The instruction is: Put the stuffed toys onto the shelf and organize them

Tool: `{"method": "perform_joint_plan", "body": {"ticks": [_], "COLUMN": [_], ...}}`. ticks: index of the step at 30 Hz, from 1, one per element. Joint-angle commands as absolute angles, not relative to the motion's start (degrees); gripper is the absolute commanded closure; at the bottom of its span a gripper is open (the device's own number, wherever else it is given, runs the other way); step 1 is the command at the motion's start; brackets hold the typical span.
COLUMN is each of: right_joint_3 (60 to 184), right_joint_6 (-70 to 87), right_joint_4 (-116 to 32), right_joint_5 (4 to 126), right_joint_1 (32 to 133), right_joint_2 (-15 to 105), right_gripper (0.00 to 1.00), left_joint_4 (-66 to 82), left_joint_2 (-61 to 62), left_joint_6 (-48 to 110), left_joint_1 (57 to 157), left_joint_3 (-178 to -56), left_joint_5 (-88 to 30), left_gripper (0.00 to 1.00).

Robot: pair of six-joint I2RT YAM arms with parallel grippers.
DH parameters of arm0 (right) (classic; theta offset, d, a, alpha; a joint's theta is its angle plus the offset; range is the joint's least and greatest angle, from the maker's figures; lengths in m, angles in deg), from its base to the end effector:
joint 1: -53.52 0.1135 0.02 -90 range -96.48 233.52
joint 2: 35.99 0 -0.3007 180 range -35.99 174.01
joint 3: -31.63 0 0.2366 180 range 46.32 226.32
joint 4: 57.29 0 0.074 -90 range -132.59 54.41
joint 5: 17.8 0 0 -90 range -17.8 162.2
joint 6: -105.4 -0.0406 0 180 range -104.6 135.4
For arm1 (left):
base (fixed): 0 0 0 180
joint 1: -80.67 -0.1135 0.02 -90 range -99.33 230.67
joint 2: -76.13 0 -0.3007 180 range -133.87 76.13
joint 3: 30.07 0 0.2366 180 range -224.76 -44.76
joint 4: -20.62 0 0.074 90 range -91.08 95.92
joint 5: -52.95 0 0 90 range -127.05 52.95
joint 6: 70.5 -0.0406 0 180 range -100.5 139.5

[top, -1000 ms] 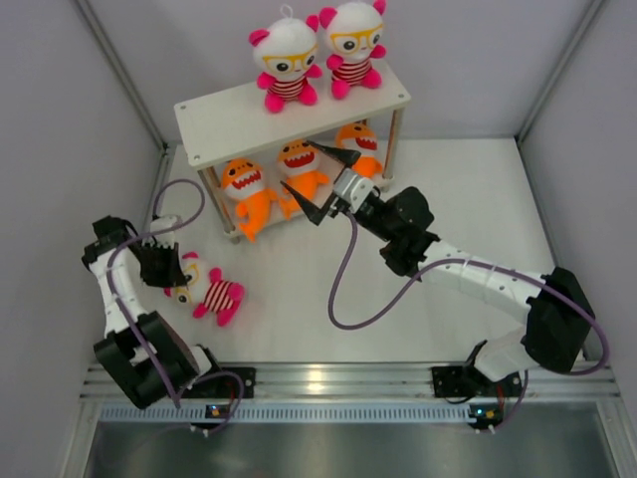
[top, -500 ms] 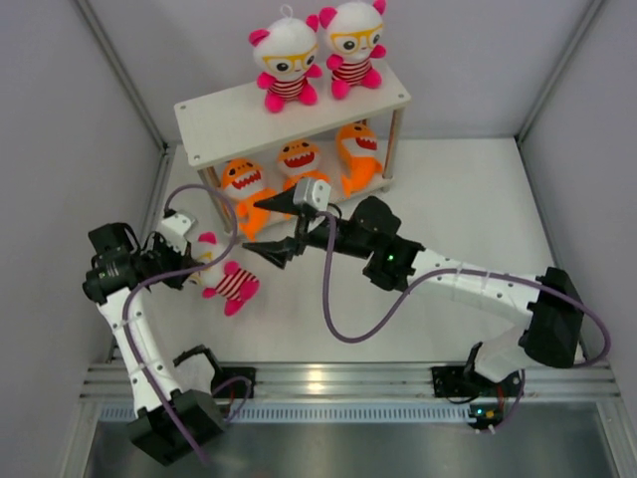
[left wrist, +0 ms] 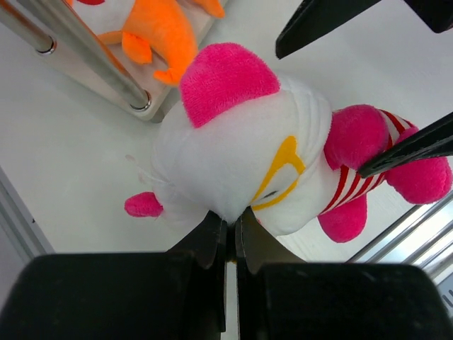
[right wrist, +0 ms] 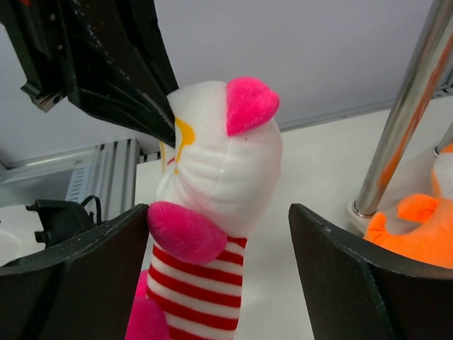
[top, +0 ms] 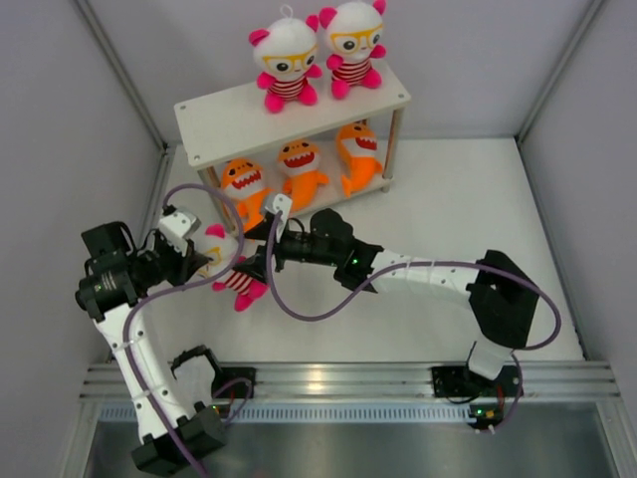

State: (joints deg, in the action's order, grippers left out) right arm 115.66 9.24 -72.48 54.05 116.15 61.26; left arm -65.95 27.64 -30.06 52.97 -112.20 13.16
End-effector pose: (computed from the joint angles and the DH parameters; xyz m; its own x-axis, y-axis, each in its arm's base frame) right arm 0.1730 0.3617 0.3616 -0.0902 0.0476 -0.9948 -0.9830 0.1562 0.0966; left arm 0.0835 0.0086 0.3900 -0.3725 0.3545 -0.8576 0.6107 0.7895 0.0611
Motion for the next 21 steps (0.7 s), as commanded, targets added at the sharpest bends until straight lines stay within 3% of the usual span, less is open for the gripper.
{"method": "perform_joint_plan", "body": {"ticks": [1,15,17,18,20,21], "right_joint_3": [121.55,127.45,127.1,126.4,125.69,124.99], "right_joint_6": [7.31,9.41,11.17,11.26,11.61,11.7], "right_joint_4": [-73.62,-67.3,-66.5,-66.59,-67.11,-68.16], "right_joint_5": [52.34,51.54,51.81,51.72,51.02,50.67], "right_joint_1": [117.15,117.94,117.86,117.86,117.86,117.86], "right_joint_2": [63.31,69.04,68.16,67.9,67.02,66.5], "right_gripper": [0.2,0.22,0.37,0.53,0.67,0.81], "left_joint_4": [-68.08,-70.45,-71.07,-71.24,-71.77,-71.86], "left_joint_2": [28.06,27.71,27.36,27.27,27.0,27.0], "left_joint_6": [-30.33,-28.22,-28.05,-27.96,-27.87,-27.87], "left_joint_1": [53.33,53.86,53.86,53.86,53.95,53.95], "left_joint_3": [-114.37,-119.99,-121.39,-121.83,-122.97,-123.15], "left_joint_5": [16.29,21.48,22.01,22.44,22.62,22.97], "left_gripper": [1.0,1.0,1.0,1.0,1.0,1.0]}}
